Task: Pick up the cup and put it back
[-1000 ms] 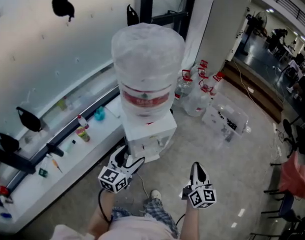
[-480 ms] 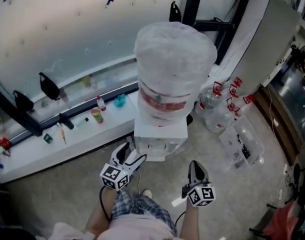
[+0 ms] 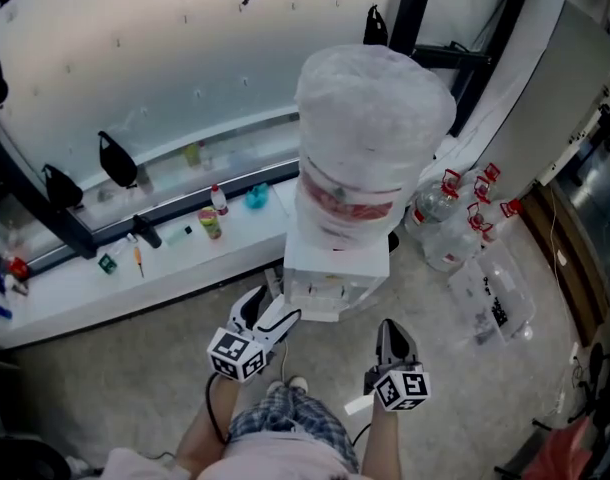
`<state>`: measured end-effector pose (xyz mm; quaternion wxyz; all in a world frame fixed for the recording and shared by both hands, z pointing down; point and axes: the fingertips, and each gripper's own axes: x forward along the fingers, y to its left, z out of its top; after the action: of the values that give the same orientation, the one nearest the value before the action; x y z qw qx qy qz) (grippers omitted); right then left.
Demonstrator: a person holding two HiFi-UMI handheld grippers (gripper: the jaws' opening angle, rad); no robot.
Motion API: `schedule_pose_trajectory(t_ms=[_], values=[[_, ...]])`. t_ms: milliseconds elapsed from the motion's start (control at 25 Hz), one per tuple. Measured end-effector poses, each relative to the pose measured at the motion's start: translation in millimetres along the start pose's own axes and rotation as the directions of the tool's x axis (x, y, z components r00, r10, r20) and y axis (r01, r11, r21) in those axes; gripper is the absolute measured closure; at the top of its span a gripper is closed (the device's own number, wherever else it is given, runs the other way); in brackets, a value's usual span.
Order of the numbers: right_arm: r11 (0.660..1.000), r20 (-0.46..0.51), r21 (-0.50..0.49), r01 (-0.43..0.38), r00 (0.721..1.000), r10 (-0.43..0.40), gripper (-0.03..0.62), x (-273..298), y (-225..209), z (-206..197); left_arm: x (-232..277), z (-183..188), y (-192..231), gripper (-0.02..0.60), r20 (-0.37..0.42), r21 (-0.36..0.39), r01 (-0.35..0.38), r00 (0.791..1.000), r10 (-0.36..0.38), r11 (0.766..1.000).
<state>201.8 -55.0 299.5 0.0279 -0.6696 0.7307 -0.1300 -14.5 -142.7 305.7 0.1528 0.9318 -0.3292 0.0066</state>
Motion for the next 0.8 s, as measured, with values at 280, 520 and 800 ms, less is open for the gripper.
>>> schedule_pose_trajectory(t_ms=[280, 520, 800], values=[[1.0, 0.011, 0.008, 0.008, 1.0, -0.008, 0.577, -3.9, 13.9, -6.8, -4.9, -2.9, -0.6, 0.204, -0.013, 0.024, 0.027, 1.0, -0.027, 0.999], [1.0, 0.015, 0.006, -0.014, 1.0, 0.014, 0.577, -2.5, 15.7, -9.6, -6.7, -2.4, -0.7, 0.204, -0.009, 0.039, 0.013, 1.0, -0.012, 0.999], [0.998, -0.002, -0.006, -0.059, 0.998, 0.059, 0.577, 4.6, 3.0, -8.2, -2.5, -8.4, -7.9, 0.204, -0.014, 0.041, -0.036, 0.999, 0.036, 0.999]])
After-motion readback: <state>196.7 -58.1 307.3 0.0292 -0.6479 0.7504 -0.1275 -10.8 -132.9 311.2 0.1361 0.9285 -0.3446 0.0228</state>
